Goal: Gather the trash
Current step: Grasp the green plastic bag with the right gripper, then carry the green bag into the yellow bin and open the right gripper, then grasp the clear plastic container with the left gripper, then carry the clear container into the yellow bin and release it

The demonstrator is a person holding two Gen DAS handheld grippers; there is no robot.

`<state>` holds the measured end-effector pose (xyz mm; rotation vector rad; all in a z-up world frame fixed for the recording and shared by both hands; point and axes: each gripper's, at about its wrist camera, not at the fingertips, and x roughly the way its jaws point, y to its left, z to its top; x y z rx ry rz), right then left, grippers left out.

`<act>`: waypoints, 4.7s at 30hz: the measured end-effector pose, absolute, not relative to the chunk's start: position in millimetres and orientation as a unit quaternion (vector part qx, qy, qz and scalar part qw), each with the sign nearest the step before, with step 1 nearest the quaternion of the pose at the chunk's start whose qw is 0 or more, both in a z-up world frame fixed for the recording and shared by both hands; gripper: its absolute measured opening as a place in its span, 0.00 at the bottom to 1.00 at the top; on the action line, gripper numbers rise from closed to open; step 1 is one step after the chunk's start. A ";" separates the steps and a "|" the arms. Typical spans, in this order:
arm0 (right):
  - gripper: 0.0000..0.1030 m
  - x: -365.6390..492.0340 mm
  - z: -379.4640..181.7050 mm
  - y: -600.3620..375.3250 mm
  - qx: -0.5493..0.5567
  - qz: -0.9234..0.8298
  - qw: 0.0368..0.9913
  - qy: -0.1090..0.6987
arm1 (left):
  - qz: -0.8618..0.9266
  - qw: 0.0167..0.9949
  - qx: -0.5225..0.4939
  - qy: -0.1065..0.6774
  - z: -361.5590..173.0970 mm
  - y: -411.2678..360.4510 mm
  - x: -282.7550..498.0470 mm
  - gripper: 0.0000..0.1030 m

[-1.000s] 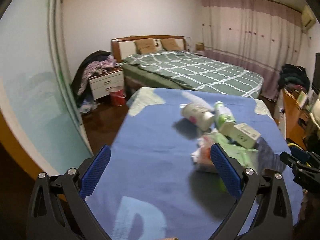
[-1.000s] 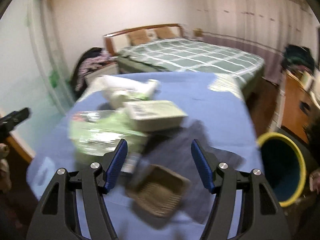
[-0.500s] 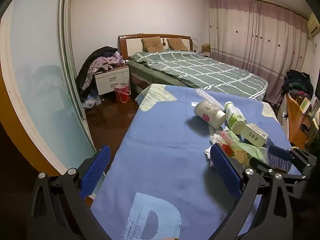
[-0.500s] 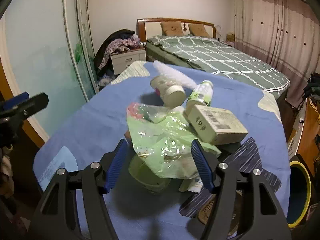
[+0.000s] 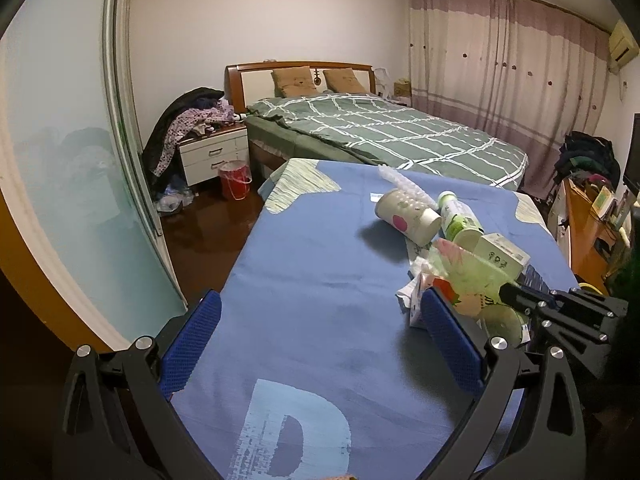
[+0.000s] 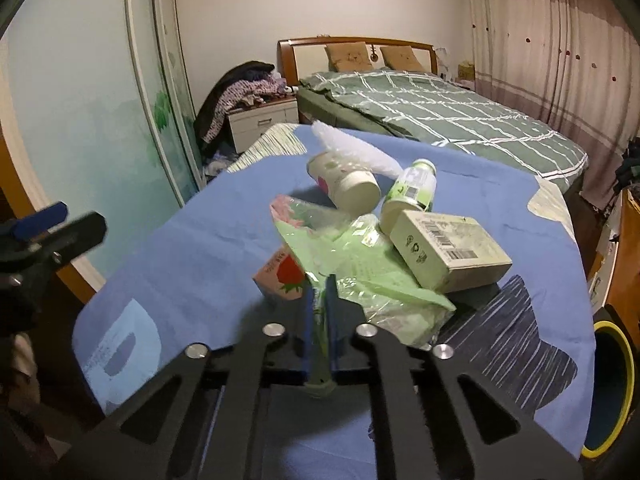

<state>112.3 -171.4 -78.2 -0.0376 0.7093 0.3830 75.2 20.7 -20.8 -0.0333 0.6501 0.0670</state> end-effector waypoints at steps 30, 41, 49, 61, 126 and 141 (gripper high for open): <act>0.02 59.6 5.4 -349.6 0.092 0.029 0.971 0.219 | -0.026 0.941 0.002 0.338 -37.6 -25.8 81.1 0.95; 0.02 64.4 -73.3 -478.8 0.122 -0.187 0.933 0.284 | -0.069 0.930 0.023 0.360 -54.0 -71.1 91.5 0.95; 0.02 86.0 -127.1 -523.1 0.137 -0.240 0.900 0.337 | -0.081 0.920 0.029 0.382 -72.5 -92.2 104.7 0.95; 0.23 79.1 -136.9 -530.3 0.150 -0.251 0.894 0.339 | -0.094 0.915 0.029 0.391 -86.8 -104.5 117.7 0.95; 0.34 0.2 -158.1 -597.2 0.218 -0.252 0.882 0.335 | -0.357 0.827 0.134 0.413 -91.9 -474.2 143.9 0.50; 0.35 2.1 -157.1 -584.7 0.217 -0.236 0.886 0.336 | -0.339 0.861 0.117 0.362 -50.8 -445.4 132.1 0.85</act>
